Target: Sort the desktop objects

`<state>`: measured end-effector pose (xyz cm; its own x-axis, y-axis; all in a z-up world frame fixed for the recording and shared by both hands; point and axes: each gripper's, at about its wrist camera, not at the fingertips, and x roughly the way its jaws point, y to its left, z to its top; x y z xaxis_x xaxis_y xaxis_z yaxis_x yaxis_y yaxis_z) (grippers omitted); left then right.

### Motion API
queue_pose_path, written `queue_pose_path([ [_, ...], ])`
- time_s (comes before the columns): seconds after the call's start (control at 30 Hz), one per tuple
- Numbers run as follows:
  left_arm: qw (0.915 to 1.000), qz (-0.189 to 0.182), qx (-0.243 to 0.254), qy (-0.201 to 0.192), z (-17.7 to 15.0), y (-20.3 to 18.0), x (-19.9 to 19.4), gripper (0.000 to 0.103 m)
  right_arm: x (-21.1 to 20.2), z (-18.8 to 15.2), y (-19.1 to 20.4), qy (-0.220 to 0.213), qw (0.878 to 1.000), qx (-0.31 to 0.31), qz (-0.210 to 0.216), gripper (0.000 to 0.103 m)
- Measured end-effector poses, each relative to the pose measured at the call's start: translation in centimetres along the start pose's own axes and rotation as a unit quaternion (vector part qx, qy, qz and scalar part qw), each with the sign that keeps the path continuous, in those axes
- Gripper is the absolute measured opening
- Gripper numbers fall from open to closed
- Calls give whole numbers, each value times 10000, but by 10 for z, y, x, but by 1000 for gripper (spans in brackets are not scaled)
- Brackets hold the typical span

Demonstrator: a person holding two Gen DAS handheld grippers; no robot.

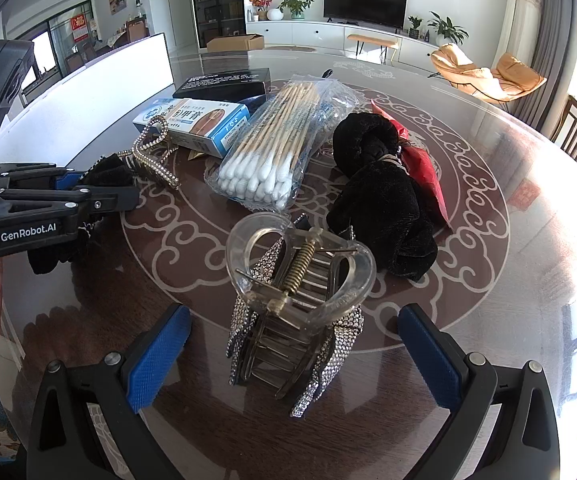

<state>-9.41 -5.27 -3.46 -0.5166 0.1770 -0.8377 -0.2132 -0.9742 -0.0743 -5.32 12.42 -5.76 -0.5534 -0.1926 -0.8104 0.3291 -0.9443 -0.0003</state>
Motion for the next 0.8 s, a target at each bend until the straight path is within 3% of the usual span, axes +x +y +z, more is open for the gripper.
queue_pose_path([
  [0.1, 9999, 78, -79, 16, -14, 2, -10, 38, -1, 0, -1, -15, 10000, 27, 40, 103],
  [0.17, 10000, -13, -47, 80, -22, 0, -13, 66, -2, 0, -3, -32, 9999, 61, 88, 103],
  [0.2, 9999, 10, -38, 165, -26, -3, -13, 90, -2, 0, -4, -39, 9999, 74, 106, 103],
  [0.23, 9998, 47, 7, 201, -32, -4, -11, 94, -3, 0, -4, -43, 9999, 85, 122, 103],
  [0.37, 9989, 276, 384, -9, -53, -9, -17, 95, -5, 0, -9, -39, 9995, 205, 249, 103],
  [0.4, 9992, 250, 309, -62, -55, -6, -19, 93, -5, 2, -11, -9, 9992, 274, 304, 103],
  [0.47, 9990, 349, 188, -181, -55, -2, -23, 79, -6, 5, -16, 30, 9974, 507, 503, 103],
  [0.53, 9989, 388, 77, -255, -52, 4, -26, 40, -6, 9, -20, 15, 9949, 766, 658, 102],
  [0.57, 9990, 363, 32, -258, -50, 7, -27, 33, -7, 10, -20, -13, 9945, 855, 600, 92],
  [0.6, 9994, 237, -45, -240, -48, 11, -27, 33, -8, 11, -20, -58, 9947, 874, 540, 64],
  [0.63, 9995, 164, -103, -254, -48, 13, -29, 33, -9, 12, -21, -67, 9945, 875, 567, 54],
  [0.8, 9987, -84, -252, -443, -64, 20, -54, 33, -27, 1, -15, -105, 9958, 628, 660, 54],
])
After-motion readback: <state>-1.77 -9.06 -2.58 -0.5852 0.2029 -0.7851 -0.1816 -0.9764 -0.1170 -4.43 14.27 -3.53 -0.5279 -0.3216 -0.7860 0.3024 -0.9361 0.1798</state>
